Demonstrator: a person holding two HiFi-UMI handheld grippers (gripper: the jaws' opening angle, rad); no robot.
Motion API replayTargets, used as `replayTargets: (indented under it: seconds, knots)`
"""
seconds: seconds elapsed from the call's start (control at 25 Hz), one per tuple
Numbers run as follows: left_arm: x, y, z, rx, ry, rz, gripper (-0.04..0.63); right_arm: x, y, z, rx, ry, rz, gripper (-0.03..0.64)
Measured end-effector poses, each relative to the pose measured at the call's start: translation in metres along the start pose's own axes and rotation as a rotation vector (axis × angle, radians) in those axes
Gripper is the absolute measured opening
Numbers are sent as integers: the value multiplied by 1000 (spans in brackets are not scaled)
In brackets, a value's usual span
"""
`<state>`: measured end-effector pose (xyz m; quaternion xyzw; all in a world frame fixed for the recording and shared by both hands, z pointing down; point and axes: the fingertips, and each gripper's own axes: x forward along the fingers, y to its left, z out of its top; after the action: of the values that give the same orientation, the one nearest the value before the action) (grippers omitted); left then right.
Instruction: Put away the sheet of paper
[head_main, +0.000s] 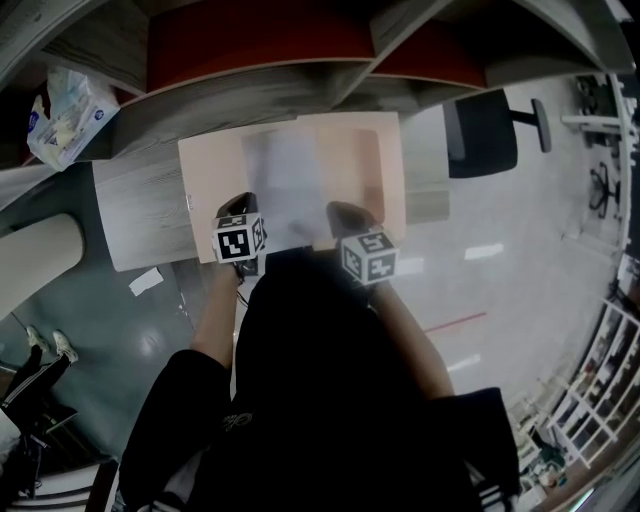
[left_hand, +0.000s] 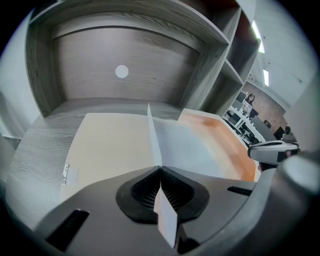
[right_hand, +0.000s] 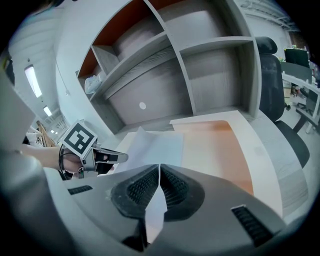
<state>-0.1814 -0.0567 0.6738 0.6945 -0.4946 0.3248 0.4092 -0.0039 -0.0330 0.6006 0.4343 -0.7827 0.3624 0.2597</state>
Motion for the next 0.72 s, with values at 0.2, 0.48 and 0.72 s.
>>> replayTargets:
  seconds: [0.2, 0.48, 0.72]
  knots:
    - [1, -4, 2, -2, -2, -2, 46, -5, -4, -5, 13, -6, -13, 25]
    - [2, -14, 9, 8, -7, -24, 46, -8, -7, -6, 40, -12, -20, 25]
    - [4, -17, 11, 12, -8, -22, 46, -11, -8, -8, 40, -10, -29, 25]
